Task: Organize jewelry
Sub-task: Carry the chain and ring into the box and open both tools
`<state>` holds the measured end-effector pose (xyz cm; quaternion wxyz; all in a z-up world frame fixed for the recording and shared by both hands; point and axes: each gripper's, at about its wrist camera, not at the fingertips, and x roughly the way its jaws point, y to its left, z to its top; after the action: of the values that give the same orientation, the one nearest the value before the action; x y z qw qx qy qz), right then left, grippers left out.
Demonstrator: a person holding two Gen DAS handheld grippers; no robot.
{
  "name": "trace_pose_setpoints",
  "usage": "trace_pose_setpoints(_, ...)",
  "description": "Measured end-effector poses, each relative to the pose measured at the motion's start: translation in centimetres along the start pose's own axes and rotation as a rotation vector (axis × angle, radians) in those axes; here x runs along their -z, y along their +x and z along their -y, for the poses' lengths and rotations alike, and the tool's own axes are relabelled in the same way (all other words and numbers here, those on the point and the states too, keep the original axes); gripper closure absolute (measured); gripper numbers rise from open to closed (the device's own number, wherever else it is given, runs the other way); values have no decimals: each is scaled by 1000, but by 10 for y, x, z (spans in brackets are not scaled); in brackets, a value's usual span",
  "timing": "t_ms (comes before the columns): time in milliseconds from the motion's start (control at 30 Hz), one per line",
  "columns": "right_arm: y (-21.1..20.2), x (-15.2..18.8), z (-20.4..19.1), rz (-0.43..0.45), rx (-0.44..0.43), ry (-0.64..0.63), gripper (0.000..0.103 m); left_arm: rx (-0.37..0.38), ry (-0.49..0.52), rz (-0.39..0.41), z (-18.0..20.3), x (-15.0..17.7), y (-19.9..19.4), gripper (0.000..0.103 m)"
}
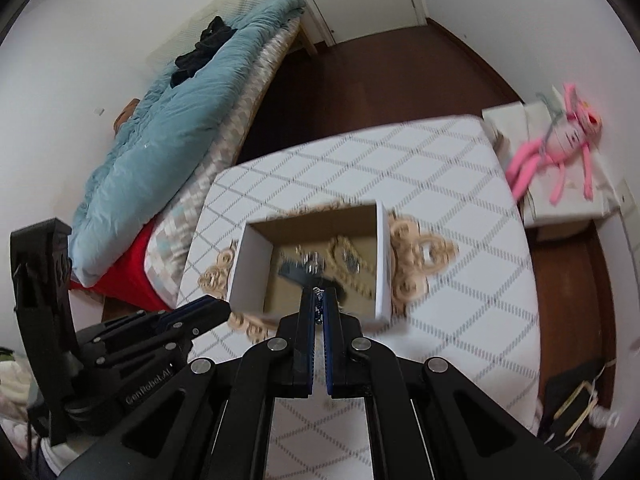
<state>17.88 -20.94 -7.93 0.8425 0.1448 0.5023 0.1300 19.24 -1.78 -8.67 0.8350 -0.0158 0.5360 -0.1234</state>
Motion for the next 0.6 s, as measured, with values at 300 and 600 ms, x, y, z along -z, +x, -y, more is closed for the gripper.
trace_pose_setpoints(300, 70, -48, 0, -103, 73, -36, 99, -76, -54, -98, -34, -42, 54, 92)
trace_pose_setpoints(600, 106, -62, 9, -179, 166, -40, 91, -134, -61, -120, -42, -63, 64, 28)
